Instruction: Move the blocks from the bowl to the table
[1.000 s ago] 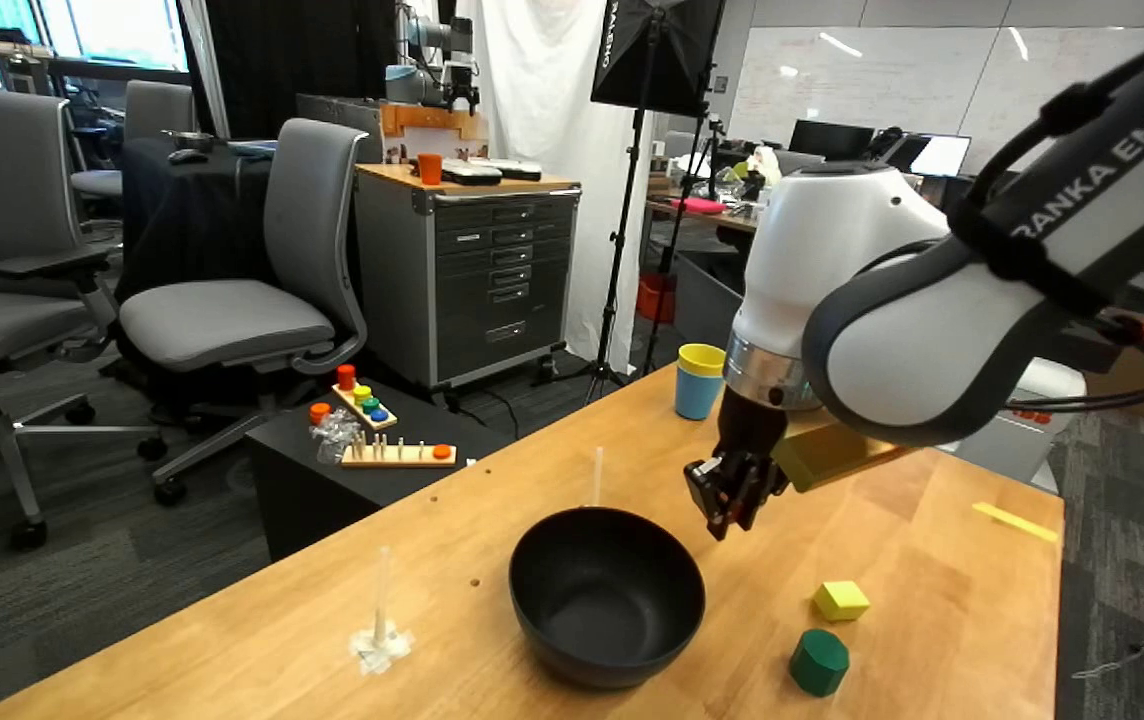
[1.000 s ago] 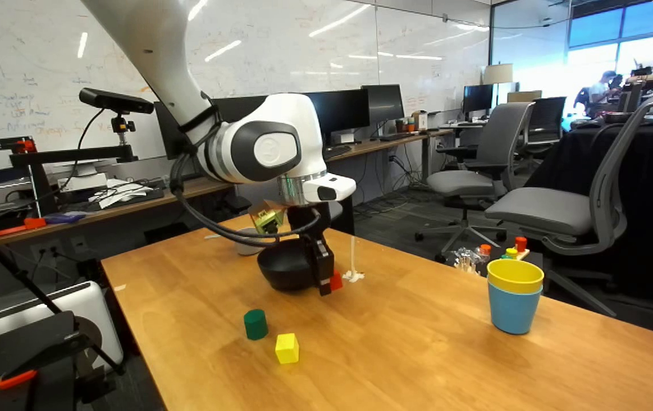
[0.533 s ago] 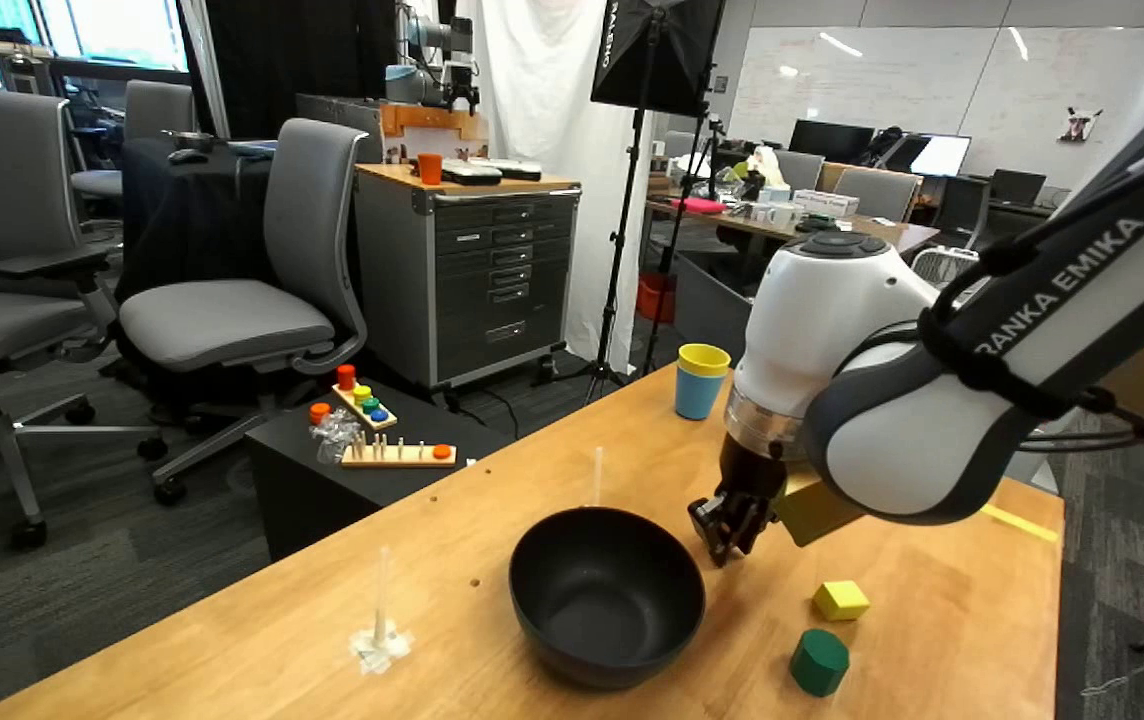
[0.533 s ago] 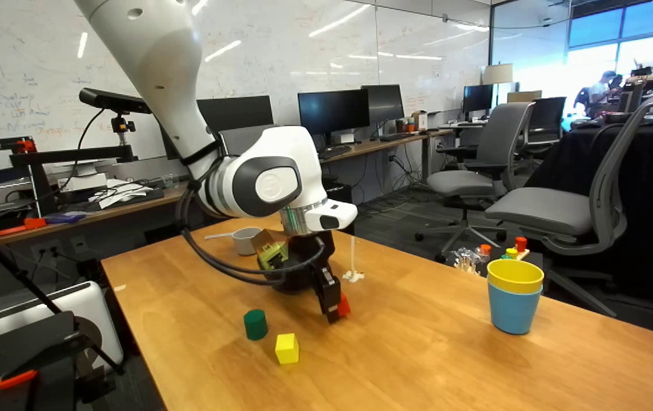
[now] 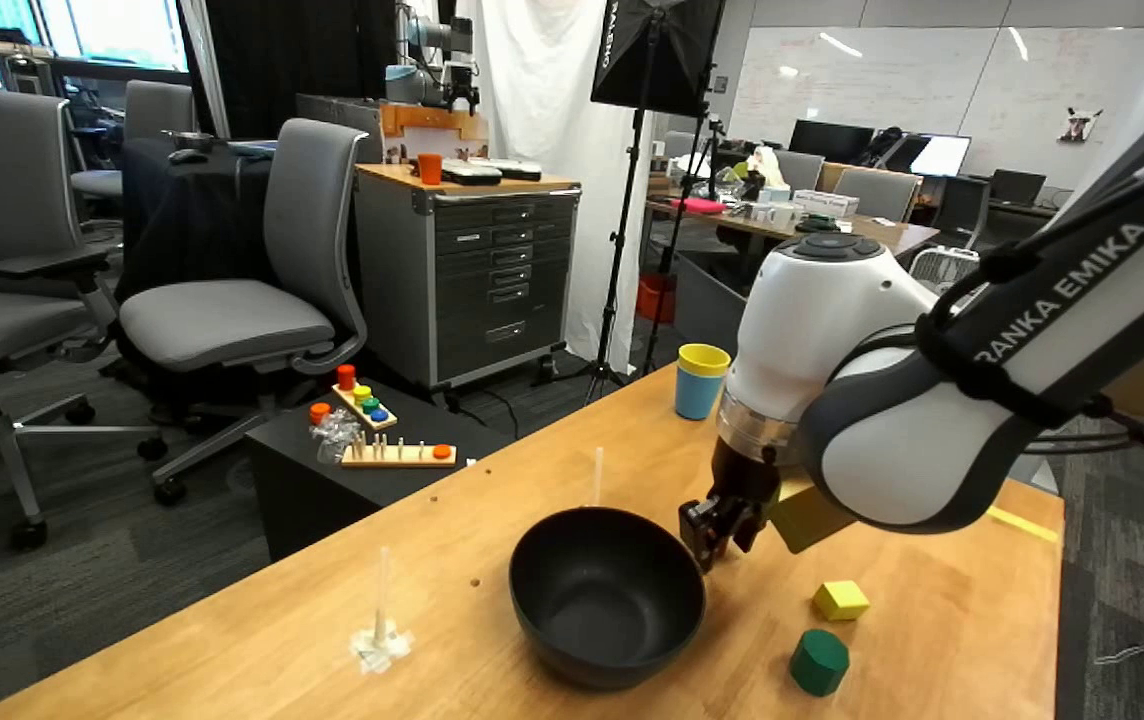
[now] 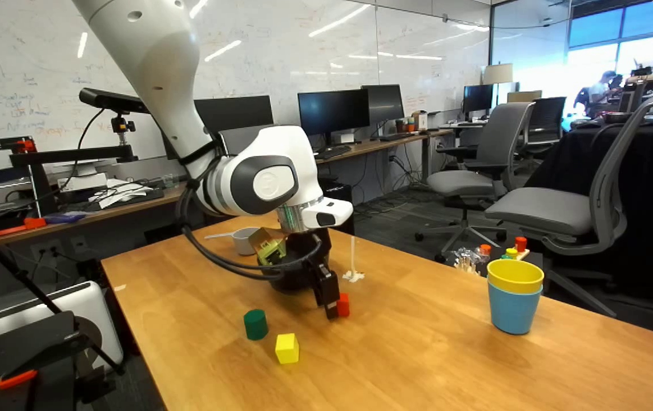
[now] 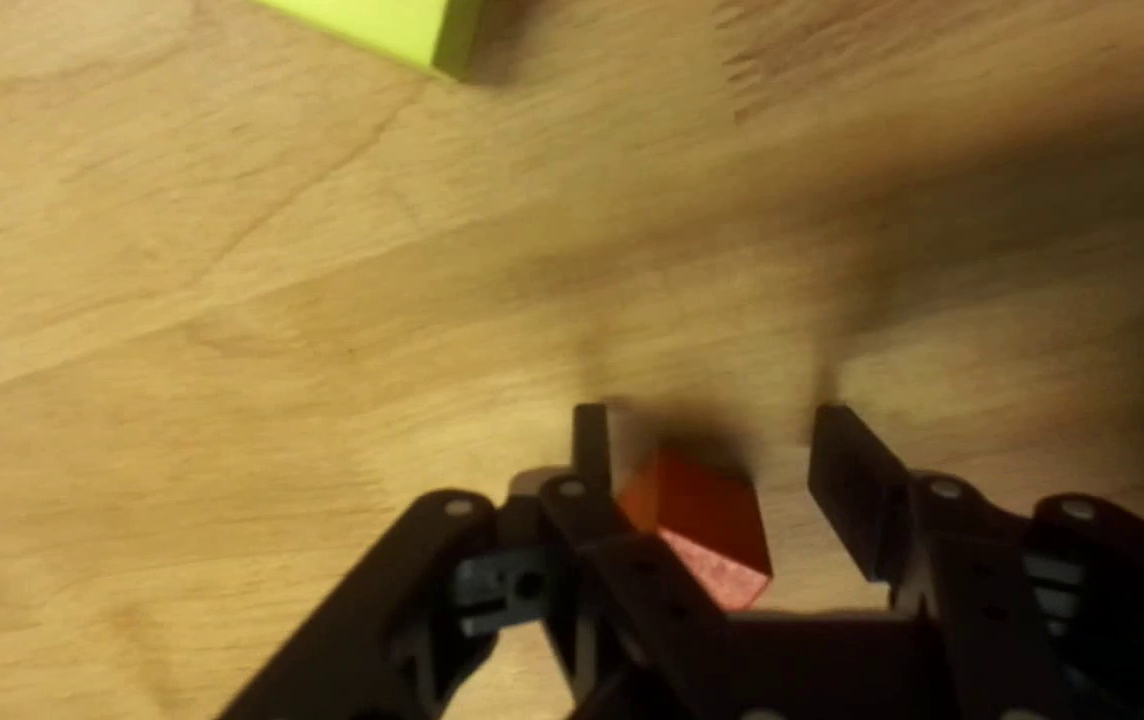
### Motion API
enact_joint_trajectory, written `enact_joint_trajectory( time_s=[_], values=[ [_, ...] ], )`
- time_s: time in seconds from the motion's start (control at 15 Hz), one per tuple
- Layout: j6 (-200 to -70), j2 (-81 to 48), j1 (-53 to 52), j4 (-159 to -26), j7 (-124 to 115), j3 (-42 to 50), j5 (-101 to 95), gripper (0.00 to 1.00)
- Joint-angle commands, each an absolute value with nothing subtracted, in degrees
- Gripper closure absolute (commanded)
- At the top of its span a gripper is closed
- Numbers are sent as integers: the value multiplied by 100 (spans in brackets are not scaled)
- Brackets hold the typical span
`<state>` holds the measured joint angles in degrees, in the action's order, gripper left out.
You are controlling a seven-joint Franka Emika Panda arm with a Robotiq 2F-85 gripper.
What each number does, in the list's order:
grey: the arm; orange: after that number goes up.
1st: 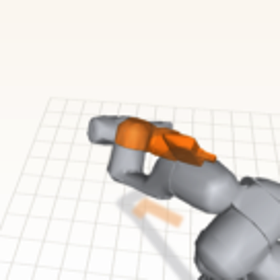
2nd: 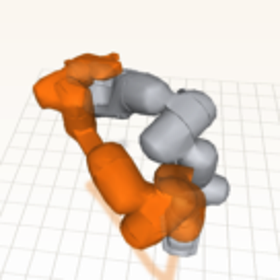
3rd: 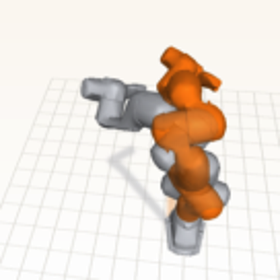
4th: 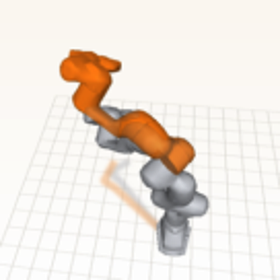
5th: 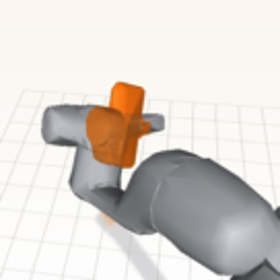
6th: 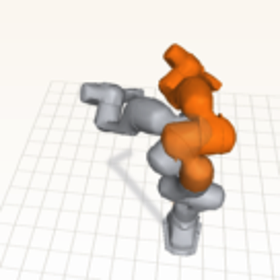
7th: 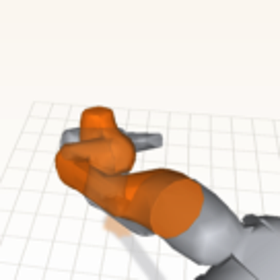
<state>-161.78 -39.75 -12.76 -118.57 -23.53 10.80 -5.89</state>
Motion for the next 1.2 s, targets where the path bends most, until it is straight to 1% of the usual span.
enact_joint_trajectory(
  time_s=[0.0, 0.07, 0.13, 0.53, 0.93, 1.0, 1.13],
  values=[
    [-16195, -3632, -1454, -12015, -2350, 1178, -522, 12],
    [-16164, -3521, -1453, -12057, -2333, 1156, -516, 3],
    [-16106, -3333, -1455, -12135, -2315, 1140, -515, 0],
    [-15491, -1756, -1608, -12711, -2250, 1263, -1007, 0],
    [-13053, 163, -1095, -13240, -874, 378, -1146, 0],
    [-13574, -612, -1002, -12813, -1364, 357, -1160, 0],
    [-13121, -106, -936, -12998, -1100, 193, -1116, 0]
  ],
)
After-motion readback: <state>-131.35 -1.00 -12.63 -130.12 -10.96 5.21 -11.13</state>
